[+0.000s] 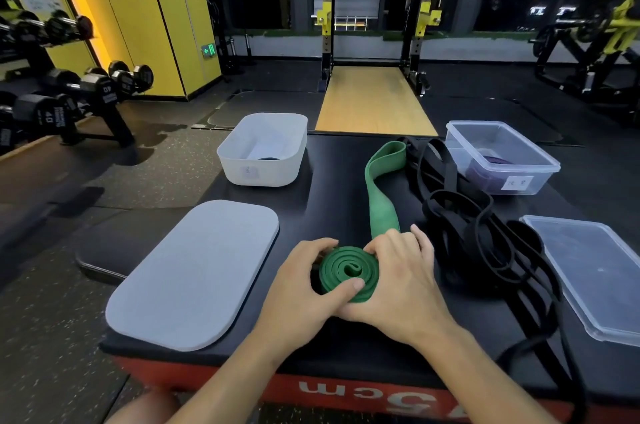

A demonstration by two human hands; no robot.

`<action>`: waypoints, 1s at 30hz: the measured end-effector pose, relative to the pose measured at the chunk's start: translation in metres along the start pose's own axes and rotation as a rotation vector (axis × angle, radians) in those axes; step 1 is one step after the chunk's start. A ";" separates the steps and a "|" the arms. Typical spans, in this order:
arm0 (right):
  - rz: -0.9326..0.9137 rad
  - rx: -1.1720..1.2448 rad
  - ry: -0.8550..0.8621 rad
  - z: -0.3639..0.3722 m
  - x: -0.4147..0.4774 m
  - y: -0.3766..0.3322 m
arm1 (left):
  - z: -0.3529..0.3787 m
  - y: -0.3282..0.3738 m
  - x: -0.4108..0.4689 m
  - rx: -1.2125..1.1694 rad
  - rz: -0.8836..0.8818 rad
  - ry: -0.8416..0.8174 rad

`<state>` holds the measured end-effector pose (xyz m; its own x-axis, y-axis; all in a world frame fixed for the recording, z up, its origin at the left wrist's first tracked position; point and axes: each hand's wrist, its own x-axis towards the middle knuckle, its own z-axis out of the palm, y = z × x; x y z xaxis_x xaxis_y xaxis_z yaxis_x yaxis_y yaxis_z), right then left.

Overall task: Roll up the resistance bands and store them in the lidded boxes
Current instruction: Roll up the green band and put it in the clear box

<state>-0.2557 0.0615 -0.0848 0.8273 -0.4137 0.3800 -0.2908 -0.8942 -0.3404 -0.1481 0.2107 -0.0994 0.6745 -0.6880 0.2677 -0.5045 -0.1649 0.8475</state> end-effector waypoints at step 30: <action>0.012 0.141 -0.045 -0.012 0.000 0.010 | 0.002 0.000 0.001 0.039 -0.051 -0.017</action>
<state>-0.2650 0.0503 -0.0780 0.8457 -0.4137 0.3371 -0.2333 -0.8547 -0.4637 -0.1482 0.2089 -0.1001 0.6906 -0.6900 0.2167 -0.4910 -0.2273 0.8410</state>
